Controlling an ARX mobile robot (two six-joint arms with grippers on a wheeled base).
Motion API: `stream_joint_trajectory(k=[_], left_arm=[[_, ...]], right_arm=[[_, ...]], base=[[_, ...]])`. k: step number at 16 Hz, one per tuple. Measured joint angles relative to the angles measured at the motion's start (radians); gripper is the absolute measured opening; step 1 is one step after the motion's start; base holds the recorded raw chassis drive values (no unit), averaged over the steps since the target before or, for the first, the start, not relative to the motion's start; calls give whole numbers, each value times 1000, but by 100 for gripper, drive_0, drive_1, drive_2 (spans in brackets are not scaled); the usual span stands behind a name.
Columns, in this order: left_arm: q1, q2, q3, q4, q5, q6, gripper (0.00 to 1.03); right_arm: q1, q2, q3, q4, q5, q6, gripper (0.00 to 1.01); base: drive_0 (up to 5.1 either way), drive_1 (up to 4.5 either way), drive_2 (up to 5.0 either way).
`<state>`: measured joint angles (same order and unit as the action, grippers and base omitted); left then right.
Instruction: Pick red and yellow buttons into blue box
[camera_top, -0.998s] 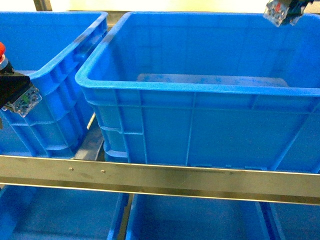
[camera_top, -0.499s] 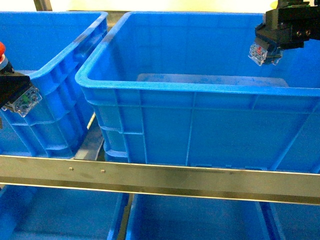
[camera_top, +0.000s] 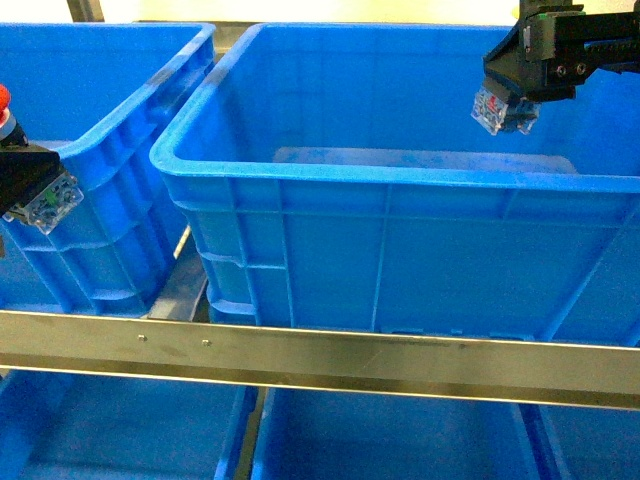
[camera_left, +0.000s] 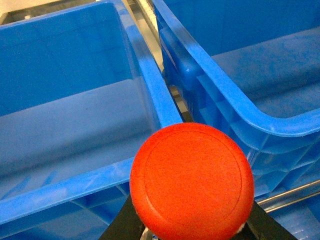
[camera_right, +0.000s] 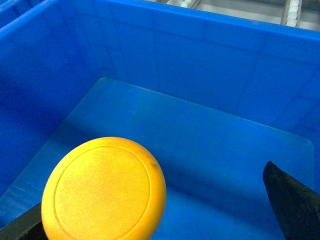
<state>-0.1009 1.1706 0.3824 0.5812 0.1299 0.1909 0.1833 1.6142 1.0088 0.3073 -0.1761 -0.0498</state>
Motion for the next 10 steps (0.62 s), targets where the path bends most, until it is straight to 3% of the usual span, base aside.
stream_joint_trajectory(k=[10], left_arm=[[0, 0, 0, 0, 0, 0, 24]], right_arm=[[0, 0, 0, 0, 0, 0, 98]], base=[[0, 0, 0]])
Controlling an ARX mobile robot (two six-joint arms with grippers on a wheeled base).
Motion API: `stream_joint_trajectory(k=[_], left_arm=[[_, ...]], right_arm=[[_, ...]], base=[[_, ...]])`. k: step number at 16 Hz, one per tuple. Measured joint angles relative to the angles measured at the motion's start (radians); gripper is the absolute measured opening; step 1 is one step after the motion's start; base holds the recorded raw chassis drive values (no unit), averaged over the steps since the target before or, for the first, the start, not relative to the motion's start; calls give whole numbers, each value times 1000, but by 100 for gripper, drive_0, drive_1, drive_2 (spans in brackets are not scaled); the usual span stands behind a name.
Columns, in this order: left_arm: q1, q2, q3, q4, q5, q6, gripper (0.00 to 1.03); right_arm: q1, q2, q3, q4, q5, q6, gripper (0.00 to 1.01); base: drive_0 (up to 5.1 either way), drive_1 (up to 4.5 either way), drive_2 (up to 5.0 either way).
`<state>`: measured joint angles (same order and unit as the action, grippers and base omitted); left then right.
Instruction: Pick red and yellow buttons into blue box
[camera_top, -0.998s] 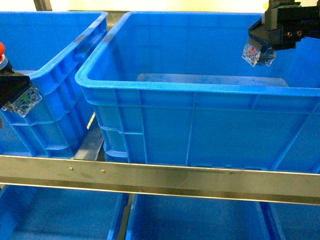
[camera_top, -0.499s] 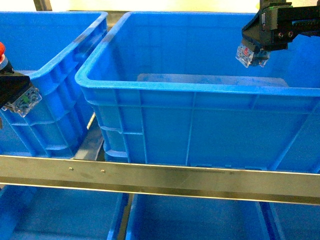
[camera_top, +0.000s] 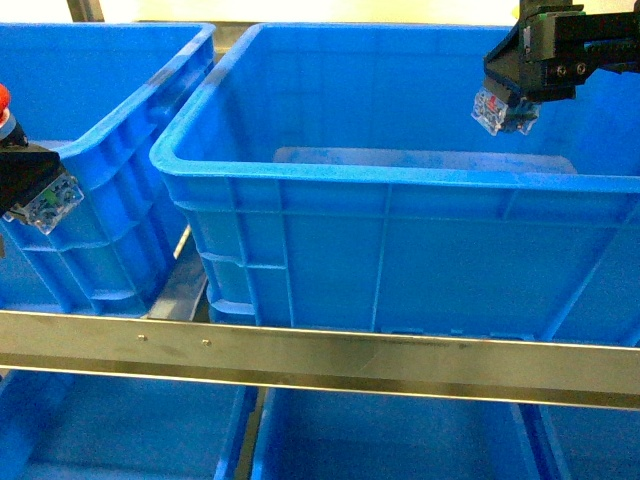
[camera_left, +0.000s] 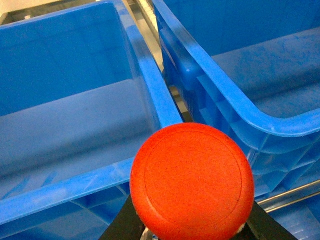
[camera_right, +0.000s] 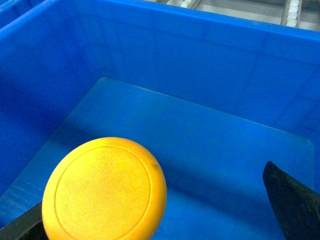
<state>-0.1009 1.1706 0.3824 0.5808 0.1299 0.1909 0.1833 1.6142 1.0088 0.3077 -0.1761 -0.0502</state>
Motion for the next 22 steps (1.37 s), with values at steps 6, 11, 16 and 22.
stream_joint_trajectory(k=[6, 11, 16, 22], left_arm=[[0, 0, 0, 0, 0, 0, 24], [0, 0, 0, 1, 0, 0, 24], [0, 0, 0, 2, -2, 0, 24], [-47, -275, -32, -188, 29, 36, 24]], right_arm=[[1, -2, 14, -69, -22, 12, 98], [59, -35, -2, 0, -101, -8, 98], [46, -35, -3, 0, -99, -11, 98], [46, -35, -3, 0, -99, -11, 98]], base=[[0, 0, 0], [0, 0, 0], [0, 0, 0], [0, 0, 0]])
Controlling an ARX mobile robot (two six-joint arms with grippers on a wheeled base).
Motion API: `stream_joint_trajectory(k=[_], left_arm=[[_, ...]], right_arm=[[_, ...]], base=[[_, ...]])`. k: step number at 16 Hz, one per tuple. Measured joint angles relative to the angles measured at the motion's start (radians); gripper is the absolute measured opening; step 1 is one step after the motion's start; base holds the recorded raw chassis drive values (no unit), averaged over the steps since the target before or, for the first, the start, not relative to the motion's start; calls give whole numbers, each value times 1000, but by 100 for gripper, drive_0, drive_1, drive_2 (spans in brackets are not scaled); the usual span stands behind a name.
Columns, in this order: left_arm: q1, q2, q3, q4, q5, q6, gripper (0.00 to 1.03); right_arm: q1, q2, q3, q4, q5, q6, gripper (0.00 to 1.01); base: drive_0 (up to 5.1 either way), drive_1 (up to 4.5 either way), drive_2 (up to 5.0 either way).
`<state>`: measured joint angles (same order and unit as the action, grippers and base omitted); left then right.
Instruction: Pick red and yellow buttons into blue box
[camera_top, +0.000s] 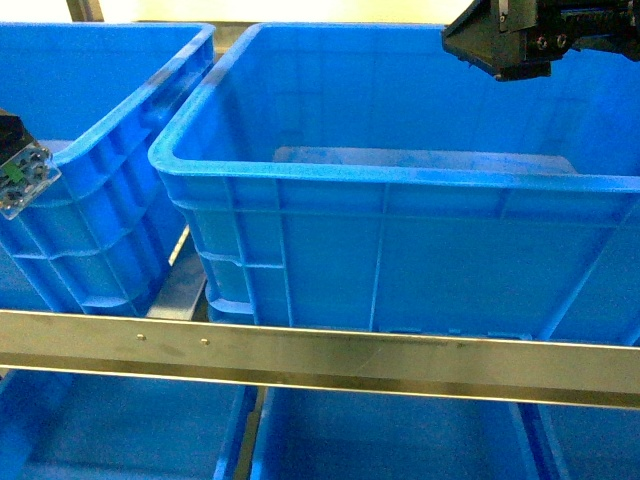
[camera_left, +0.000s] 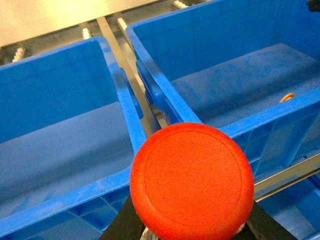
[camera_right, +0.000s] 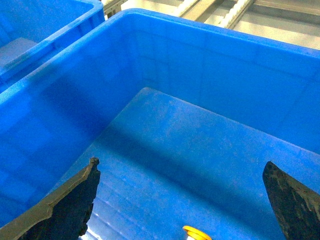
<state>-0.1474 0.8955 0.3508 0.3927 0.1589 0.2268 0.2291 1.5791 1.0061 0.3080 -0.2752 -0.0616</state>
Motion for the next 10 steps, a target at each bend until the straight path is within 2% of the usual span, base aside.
stream_joint_trajectory(k=[2, 4, 5, 10], left_arm=[[-19, -110, -2, -32, -24, 9, 24], [-81, -153, 42, 3, -33, 8, 24], [-108, -118, 91, 47, -22, 1, 24], [-129, 262, 240, 227, 34, -32, 24]], right_arm=[[0, 0, 0, 0, 0, 0, 98], [0, 0, 0, 0, 0, 0, 98], [0, 0, 0, 0, 0, 0, 98], [0, 0, 0, 0, 0, -1, 98]], base=[[0, 0, 0], [0, 0, 0], [0, 0, 0], [0, 0, 0]])
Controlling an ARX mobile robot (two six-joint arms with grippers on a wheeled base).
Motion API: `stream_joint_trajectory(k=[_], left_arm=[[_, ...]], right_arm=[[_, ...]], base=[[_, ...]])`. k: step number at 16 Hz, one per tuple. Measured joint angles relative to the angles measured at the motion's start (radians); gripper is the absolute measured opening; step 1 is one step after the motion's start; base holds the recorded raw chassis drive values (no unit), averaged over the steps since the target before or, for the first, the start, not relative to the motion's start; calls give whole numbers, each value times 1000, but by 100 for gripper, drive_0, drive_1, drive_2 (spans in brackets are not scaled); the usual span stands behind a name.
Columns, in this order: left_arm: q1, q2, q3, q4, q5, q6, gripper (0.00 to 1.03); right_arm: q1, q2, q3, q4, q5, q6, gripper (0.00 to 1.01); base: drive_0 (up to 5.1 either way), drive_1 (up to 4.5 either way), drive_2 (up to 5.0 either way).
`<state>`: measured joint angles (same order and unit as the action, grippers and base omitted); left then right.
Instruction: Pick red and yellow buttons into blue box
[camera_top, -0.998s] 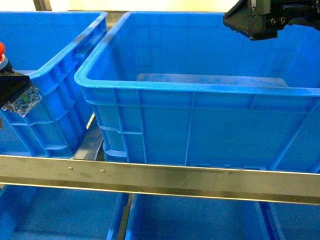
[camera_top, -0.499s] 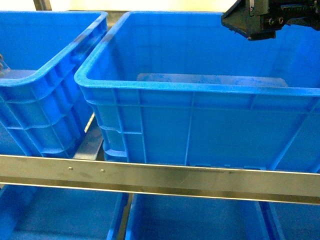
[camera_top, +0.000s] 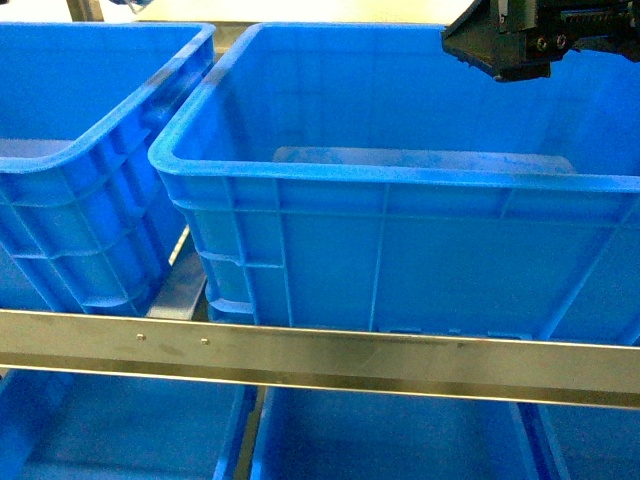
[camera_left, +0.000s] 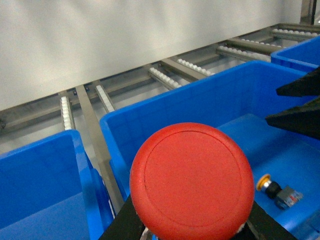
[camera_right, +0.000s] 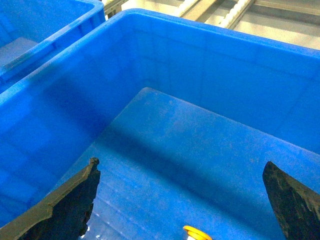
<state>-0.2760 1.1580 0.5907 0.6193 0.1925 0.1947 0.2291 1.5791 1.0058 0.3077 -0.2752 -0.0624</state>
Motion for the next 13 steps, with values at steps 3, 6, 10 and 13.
stream_joint_trajectory(k=[3, 6, 10, 13], left_arm=[[-16, 74, 35, 41, 3, 0, 24], [-25, 114, 54, 44, 3, 0, 24], [-26, 265, 136, 27, 19, -2, 24], [-22, 314, 173, 25, 19, 4, 24]], right_arm=[[0, 0, 0, 0, 0, 0, 98], [0, 0, 0, 0, 0, 0, 98], [0, 0, 0, 0, 0, 0, 98], [0, 0, 0, 0, 0, 0, 98]], base=[[0, 0, 0], [0, 0, 0], [0, 0, 0], [0, 0, 0]])
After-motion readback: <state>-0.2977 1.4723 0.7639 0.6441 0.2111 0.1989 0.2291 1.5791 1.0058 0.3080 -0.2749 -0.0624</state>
